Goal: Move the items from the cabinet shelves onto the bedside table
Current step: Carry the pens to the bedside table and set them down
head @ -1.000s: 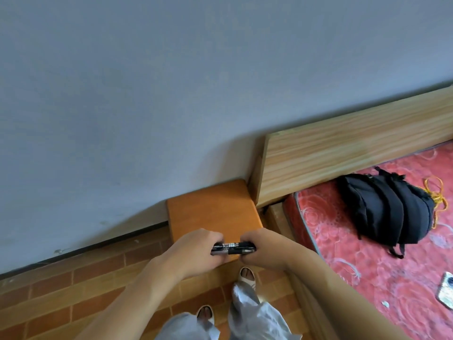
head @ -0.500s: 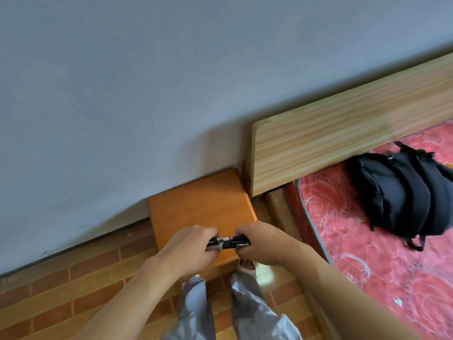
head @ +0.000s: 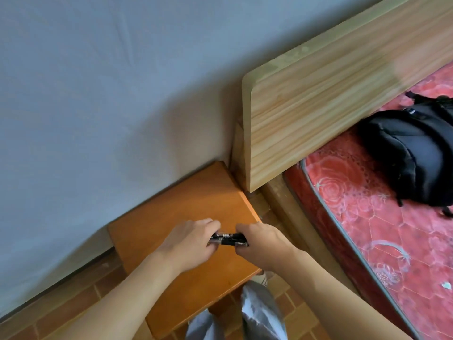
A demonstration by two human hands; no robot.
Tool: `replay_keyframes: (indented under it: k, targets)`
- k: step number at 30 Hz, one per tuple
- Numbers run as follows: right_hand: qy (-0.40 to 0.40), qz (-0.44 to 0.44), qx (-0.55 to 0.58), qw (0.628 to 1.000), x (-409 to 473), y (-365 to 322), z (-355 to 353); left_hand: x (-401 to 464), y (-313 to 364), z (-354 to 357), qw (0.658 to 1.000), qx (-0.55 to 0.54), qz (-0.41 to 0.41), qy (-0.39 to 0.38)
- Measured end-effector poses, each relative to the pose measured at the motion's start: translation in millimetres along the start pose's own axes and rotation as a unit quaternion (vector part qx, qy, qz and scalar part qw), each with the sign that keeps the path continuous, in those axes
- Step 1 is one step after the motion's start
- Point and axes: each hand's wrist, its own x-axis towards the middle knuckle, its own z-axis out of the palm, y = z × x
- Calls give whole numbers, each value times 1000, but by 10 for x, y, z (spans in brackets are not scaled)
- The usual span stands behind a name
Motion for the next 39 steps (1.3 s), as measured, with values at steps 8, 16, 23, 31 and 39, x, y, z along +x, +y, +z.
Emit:
replay_keyframes:
  k: [8, 16, 23, 31, 39]
  targets:
    - [74, 53, 39, 995, 848, 261, 753, 698, -665, 639, 997, 67, 49, -4]
    - [187, 99, 73, 975, 1182, 259, 1205, 1011, -1015, 865, 980, 171, 98, 23]
    - [258, 146, 41, 954, 1221, 258, 1354, 1219, -1035, 911, 972, 196, 110, 62]
    - [271, 149, 63, 949, 1191, 284, 1456, 1118, -1065, 879, 979, 174, 90, 55]
    - [273, 137, 72, 950, 1134, 312, 1508, 955, -1121, 892, 987, 140, 40, 64]
